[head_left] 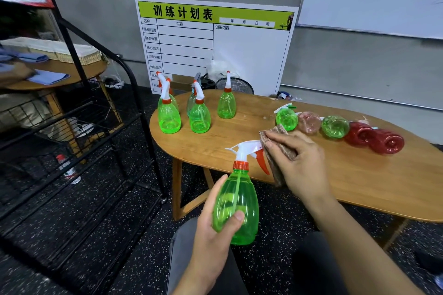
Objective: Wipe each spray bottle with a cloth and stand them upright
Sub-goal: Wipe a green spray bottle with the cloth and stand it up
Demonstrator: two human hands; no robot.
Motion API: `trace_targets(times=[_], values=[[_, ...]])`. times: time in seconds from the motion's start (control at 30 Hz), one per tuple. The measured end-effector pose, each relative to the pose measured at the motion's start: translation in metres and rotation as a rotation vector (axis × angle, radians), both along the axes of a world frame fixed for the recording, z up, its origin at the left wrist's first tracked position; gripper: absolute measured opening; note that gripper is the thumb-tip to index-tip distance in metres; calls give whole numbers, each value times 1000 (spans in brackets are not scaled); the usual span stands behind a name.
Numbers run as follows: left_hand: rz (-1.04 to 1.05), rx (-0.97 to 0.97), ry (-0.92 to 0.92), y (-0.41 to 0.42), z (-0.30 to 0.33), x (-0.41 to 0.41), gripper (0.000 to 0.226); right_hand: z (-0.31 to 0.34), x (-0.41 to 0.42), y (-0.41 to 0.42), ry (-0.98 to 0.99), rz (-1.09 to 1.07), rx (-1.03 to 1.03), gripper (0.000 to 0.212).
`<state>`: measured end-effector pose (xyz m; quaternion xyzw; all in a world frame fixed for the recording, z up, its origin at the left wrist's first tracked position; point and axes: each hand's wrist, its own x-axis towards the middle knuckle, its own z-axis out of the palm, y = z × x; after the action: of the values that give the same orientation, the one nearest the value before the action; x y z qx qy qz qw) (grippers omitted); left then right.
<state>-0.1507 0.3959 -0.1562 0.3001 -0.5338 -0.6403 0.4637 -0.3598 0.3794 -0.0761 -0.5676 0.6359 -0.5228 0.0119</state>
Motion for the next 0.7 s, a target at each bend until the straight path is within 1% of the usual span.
trace_targets(times=[0.07,0.13,0.2,0.27,0.3,0.37,0.47,0.53,0.6,0.7], values=[[11,-2,11,0,1,0,75,-1,2,2,18,23,-31,36],[19,1,24,0,1,1,73,-1,3,2,32,45,-13,38],[22,10,33,0,1,1,73,0,1,1,37,8,9,39],[29,8,40,-1,0,1,73,1,-2,2,39,-44,-11,36],[36,9,46,-1,0,1,72,3,-1,4,8,-25,-18,35],[69,18,63,-2,-1,1,69,8,7,13,-84,117,24,33],[121,34,76,-4,2,-1,72,7,21,29,-106,416,173,28],[127,53,101,-7,6,-3,73,8,27,35,-120,541,248,27],[129,64,118,-11,13,-7,72,11,29,33,-123,546,231,26],[122,43,121,-21,26,-9,72,21,25,20,-161,464,143,26]])
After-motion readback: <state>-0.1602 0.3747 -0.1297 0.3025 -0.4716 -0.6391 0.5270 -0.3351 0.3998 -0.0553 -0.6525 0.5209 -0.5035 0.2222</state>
